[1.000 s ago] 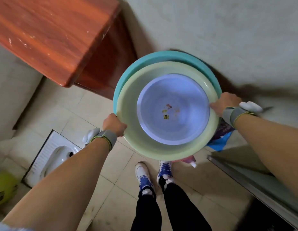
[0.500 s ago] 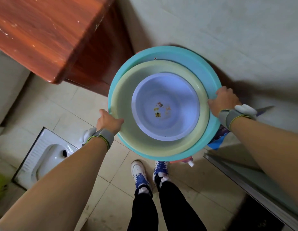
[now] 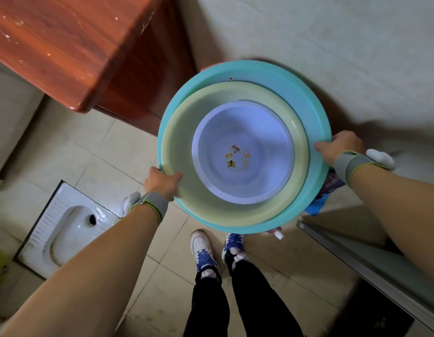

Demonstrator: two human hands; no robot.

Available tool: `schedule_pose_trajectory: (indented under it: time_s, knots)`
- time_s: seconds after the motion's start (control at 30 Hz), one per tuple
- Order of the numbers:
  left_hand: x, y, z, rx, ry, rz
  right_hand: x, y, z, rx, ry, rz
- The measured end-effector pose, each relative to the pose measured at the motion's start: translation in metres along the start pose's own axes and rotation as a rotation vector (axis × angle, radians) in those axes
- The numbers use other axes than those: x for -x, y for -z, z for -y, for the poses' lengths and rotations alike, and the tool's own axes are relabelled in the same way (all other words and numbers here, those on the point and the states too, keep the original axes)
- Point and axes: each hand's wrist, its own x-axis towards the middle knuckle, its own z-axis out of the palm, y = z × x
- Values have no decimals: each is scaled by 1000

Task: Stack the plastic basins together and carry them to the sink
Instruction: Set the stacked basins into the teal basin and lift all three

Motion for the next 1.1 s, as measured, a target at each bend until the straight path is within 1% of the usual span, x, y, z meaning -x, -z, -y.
schedule_pose_trajectory:
  time_s: [0.13,0.23,0.37,0.5,0.6,0.8,0.97,1.03,1.1]
  knots:
    - [0,-1,14,194,93,105,11,1,0,-254,6,-55]
    - [2,0,18,304,119,129,13,5,7,-391,4,-38]
    - [7,11,14,362,108,121,18,21,13,-420,24,-9]
    - [23,39,8,301,83,115,40,39,16,-420,34,14]
    - [54,81,5,292,51,115,74,69,31,-437,78,44]
    - [116,163,10,366,14,82,138,132,70,-459,163,131]
    - [152,219,30,463,8,58,188,161,104,-409,272,179]
    - [178,255,51,518,4,37,226,173,125,-372,345,225]
    - [192,281,69,561,5,1,249,180,147,-349,424,235]
